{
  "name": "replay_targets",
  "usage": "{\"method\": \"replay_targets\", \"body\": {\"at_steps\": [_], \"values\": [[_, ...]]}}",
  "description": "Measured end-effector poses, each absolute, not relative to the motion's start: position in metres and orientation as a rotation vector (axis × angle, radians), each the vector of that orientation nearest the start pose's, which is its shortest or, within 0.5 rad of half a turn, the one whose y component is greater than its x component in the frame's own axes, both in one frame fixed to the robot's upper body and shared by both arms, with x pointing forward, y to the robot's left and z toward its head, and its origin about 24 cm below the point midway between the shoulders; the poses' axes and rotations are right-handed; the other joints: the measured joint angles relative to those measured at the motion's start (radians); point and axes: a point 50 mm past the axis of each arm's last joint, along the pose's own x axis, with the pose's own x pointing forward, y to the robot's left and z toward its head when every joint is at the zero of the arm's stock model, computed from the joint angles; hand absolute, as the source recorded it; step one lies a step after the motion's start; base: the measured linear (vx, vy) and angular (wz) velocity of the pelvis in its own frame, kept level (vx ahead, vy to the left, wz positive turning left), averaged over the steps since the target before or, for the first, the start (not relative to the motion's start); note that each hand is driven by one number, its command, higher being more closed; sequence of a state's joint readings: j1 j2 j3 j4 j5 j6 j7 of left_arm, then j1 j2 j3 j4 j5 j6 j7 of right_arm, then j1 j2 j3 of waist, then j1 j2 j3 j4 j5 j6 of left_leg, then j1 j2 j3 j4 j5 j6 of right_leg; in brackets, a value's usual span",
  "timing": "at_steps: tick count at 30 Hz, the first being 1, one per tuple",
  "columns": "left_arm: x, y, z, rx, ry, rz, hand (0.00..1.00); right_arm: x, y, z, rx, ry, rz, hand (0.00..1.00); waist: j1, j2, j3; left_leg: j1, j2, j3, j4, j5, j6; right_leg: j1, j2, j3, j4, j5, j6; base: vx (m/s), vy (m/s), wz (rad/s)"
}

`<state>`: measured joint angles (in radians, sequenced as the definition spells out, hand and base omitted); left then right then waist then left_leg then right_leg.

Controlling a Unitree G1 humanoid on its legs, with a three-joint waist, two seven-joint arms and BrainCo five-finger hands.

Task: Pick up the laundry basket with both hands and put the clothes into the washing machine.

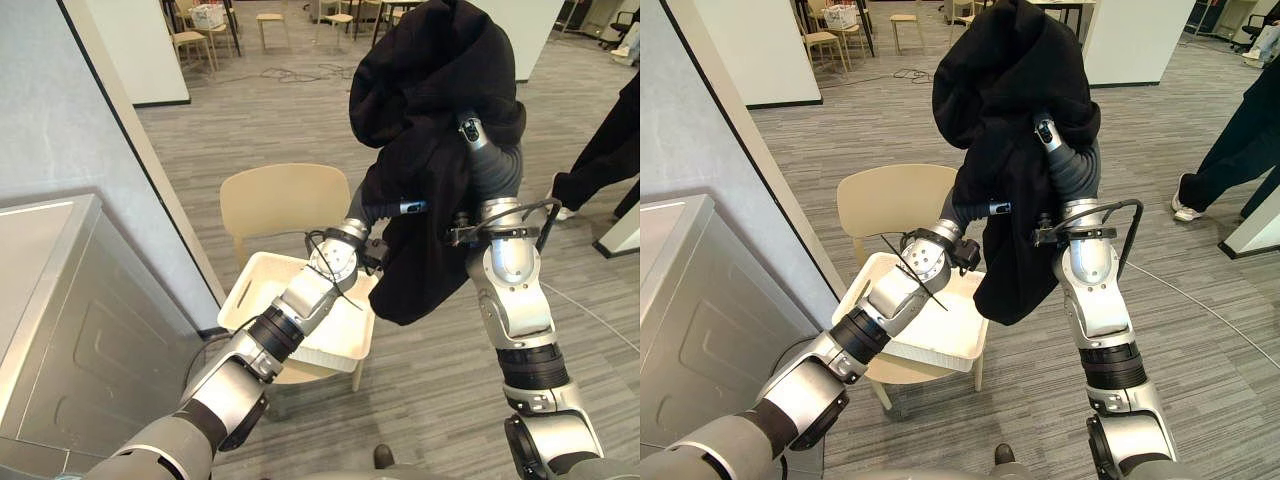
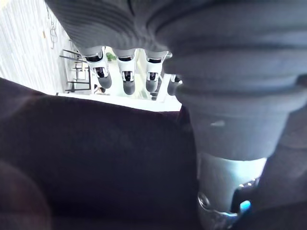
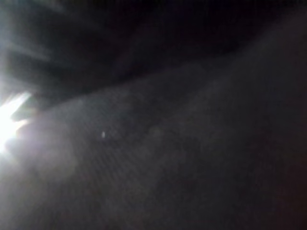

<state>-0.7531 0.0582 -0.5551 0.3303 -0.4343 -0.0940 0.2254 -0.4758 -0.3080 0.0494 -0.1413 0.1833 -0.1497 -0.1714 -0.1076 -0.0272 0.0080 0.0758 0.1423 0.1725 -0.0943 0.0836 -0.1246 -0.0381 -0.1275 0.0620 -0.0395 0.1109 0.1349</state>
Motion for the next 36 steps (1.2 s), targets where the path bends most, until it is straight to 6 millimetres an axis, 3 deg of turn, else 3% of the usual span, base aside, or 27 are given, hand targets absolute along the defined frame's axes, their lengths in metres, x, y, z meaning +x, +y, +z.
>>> {"method": "replay_targets", "body": {"at_steps": [1,13,18,19,27,32,35,36], "values": [[0.326,-0.005,0.166,-0.120,-0.312,-0.495,1.00,0.297,-0.155,0.220,-0.045,-0.744,0.033,1.00,-0.002,0.000,-0.001,0.000,0.000,0.000,0.000,0.000,0.000,0.000,0.000,0.000,0.000,0.000,0.000,0.00,0.000,0.00],[0.319,-0.013,0.181,-0.174,-0.361,-0.528,1.00,0.289,-0.153,0.210,0.022,-0.738,0.022,1.00,-0.018,0.005,-0.027,0.003,-0.001,0.006,0.000,0.000,0.000,0.002,0.000,0.000,0.001,0.000,0.000,0.00,-0.001,0.00],[0.318,-0.016,0.182,-0.204,-0.352,-0.538,1.00,0.288,-0.157,0.204,0.025,-0.715,0.007,1.00,-0.015,0.025,-0.040,0.004,-0.001,0.003,0.000,0.000,0.000,0.005,0.000,-0.003,0.001,0.000,0.000,0.00,0.000,0.01],[0.318,-0.017,0.182,-0.209,-0.350,-0.541,1.00,0.287,-0.157,0.202,0.025,-0.709,0.005,0.00,-0.015,0.029,-0.042,0.004,0.000,0.002,0.000,0.000,0.000,0.005,0.000,-0.004,0.001,0.000,0.000,0.00,0.000,0.03],[0.322,-0.009,0.187,-0.266,-0.348,-0.511,1.00,0.283,-0.168,0.185,0.046,-0.646,-0.016,0.00,-0.015,0.030,-0.043,0.005,0.000,-0.003,0.000,0.000,0.000,0.009,0.000,-0.007,0.000,-0.010,0.002,0.00,0.000,0.01],[0.323,0.016,0.203,-0.314,-0.424,-0.452,1.00,0.273,-0.188,0.177,0.055,-0.626,-0.060,0.00,-0.014,0.032,-0.043,0.005,-0.001,-0.005,0.000,0.000,0.000,0.009,0.000,-0.007,0.000,-0.010,0.003,0.00,0.000,0.00],[0.323,0.062,0.205,-0.383,-0.482,-0.309,1.00,0.258,-0.219,0.176,0.071,-0.639,-0.168,0.00,-0.016,0.045,-0.049,0.010,-0.001,-0.008,0.000,0.000,0.000,0.016,0.000,-0.010,0.001,-0.008,0.007,0.00,0.000,0.01],[0.317,0.100,0.201,-0.426,-0.524,-0.181,1.00,0.245,-0.237,0.176,0.070,-0.653,-0.244,0.00,-0.016,0.055,-0.052,0.011,0.000,-0.010,0.000,0.000,0.000,0.017,-0.001,-0.011,0.001,-0.008,0.007,0.00,0.000,0.00]]}}
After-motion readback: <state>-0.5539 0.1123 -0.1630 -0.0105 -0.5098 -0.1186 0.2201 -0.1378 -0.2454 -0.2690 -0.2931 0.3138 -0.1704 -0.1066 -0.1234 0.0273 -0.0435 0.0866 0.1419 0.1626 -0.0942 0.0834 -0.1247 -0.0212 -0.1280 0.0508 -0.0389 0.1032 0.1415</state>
